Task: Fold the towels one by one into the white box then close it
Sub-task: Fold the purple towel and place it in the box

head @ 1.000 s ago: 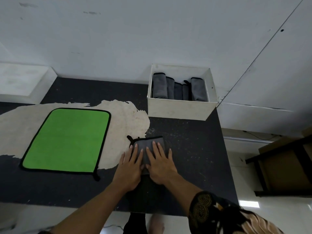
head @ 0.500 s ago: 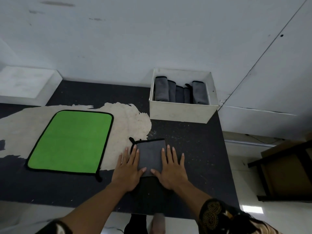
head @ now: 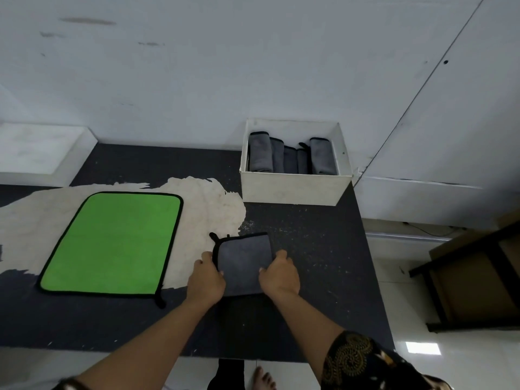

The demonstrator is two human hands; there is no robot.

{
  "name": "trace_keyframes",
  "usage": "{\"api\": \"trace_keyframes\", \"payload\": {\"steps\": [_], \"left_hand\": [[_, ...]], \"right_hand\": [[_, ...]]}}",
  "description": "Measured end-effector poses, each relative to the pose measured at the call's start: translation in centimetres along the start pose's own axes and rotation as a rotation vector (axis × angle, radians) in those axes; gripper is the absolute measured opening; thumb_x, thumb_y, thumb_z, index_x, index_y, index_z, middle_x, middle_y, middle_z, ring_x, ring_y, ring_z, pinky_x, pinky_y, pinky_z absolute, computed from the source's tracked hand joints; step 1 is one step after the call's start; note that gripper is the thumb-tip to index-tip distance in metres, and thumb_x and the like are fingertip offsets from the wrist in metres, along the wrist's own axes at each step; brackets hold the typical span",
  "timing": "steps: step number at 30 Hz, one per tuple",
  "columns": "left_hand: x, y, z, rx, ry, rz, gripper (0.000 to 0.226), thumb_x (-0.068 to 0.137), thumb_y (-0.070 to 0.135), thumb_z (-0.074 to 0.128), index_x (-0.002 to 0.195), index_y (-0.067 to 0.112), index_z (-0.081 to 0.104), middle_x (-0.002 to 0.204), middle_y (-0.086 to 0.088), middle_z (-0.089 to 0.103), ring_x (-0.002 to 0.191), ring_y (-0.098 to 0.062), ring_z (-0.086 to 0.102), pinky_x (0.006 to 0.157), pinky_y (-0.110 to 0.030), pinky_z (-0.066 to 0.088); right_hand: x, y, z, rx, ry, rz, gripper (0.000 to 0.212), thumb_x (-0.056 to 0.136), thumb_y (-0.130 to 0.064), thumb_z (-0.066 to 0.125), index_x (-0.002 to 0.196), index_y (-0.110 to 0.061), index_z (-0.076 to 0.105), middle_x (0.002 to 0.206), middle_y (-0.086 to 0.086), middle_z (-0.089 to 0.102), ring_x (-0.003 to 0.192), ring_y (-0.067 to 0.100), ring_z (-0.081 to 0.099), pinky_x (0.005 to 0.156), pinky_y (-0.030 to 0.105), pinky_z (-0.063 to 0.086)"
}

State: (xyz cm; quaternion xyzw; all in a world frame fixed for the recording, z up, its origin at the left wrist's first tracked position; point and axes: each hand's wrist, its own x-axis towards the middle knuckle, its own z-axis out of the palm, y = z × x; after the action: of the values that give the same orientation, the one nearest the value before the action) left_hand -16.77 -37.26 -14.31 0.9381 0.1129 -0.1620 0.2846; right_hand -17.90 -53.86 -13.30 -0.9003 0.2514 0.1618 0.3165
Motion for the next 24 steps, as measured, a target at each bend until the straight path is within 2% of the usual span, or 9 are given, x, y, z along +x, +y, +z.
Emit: {"api": "trace_keyframes", "payload": {"steps": [4,7,10,13,17,19,21,24], "left_hand": [[0.5,-0.1,0.0,0.021,-0.039,0.000,0.034,0.093,0.017,0.054,0.123,0.010,0.039,0.111,-0.014,0.059,0.086,-0.022,0.053,0.070,-0.033,0.040],[0.4,-0.1,-0.1,0.025,-0.047,0.005,0.035,0.094,0.017,0.053,0.125,0.010,0.038,0.112,-0.013,0.060,0.093,-0.026,0.058,0.070,-0.032,0.039],[0.1,0.4,0.1,-0.016,-0.035,0.051,0.040,0.095,0.016,0.053,0.131,0.010,0.036,0.114,-0.013,0.059,0.095,-0.025,0.058,0.071,-0.032,0.039],[0.0,1.3,0.6,-0.097,-0.013,0.107,0.043,0.095,0.015,0.054,0.133,0.012,0.036,0.115,-0.011,0.060,0.089,-0.018,0.054,0.071,-0.032,0.042],[0.1,3.3,1.7,-0.134,0.004,0.189,0.048,0.093,0.017,0.057,0.136,0.017,0.035,0.121,-0.011,0.058,0.103,-0.025,0.058,0.077,-0.036,0.047],[-0.2,3.9,2.0,0.001,0.036,0.250,0.056,0.090,0.020,0.061,0.139,0.019,0.035,0.124,-0.010,0.051,0.106,-0.025,0.054,0.083,-0.038,0.048],[-0.5,4.0,2.2,0.237,0.095,0.372,0.065,0.084,0.023,0.067,0.141,0.020,0.036,0.126,-0.009,0.043,0.108,-0.025,0.047,0.086,-0.035,0.045],[-0.7,4.2,2.2,0.538,0.038,0.591,0.073,0.078,0.016,0.069,0.144,0.019,0.038,0.132,-0.010,0.037,0.114,-0.026,0.041,0.091,-0.034,0.042]], "right_hand": [[0.7,0.0,-0.2,0.004,-0.096,0.110,0.046,0.088,-0.036,0.065,0.124,-0.012,0.051,0.124,0.010,0.058,0.111,0.026,0.058,0.090,0.033,0.050],[1.0,0.0,-0.4,-0.005,-0.132,0.123,0.039,0.087,-0.034,0.065,0.118,-0.012,0.059,0.120,0.008,0.061,0.106,0.024,0.060,0.081,0.028,0.048],[1.0,0.0,-0.8,0.040,-0.140,0.109,0.022,0.087,-0.025,0.060,0.103,-0.011,0.063,0.107,0.006,0.066,0.087,0.019,0.061,0.067,0.025,0.044],[1.0,0.2,-1.6,0.130,-0.083,0.156,0.022,0.084,-0.018,0.057,0.104,-0.010,0.061,0.104,0.005,0.065,0.091,0.021,0.062,0.067,0.027,0.045],[1.2,1.3,-3.0,0.213,0.011,0.219,0.027,0.083,-0.016,0.058,0.109,-0.012,0.057,0.106,0.006,0.064,0.086,0.019,0.059,0.068,0.028,0.047],[1.5,2.0,-3.5,0.195,0.011,0.227,0.030,0.085,-0.015,0.058,0.114,-0.011,0.057,0.108,0.007,0.063,0.084,0.018,0.056,0.067,0.027,0.046],[1.8,2.6,-3.6,0.158,-0.004,0.228,0.030,0.086,-0.016,0.058,0.115,-0.010,0.058,0.109,0.007,0.063,0.082,0.017,0.054,0.066,0.026,0.044],[2.0,3.0,-3.4,0.134,-0.001,0.224,0.029,0.088,-0.022,0.064,0.114,-0.012,0.059,0.108,0.006,0.064,0.079,0.016,0.052,0.063,0.025,0.042]]}}
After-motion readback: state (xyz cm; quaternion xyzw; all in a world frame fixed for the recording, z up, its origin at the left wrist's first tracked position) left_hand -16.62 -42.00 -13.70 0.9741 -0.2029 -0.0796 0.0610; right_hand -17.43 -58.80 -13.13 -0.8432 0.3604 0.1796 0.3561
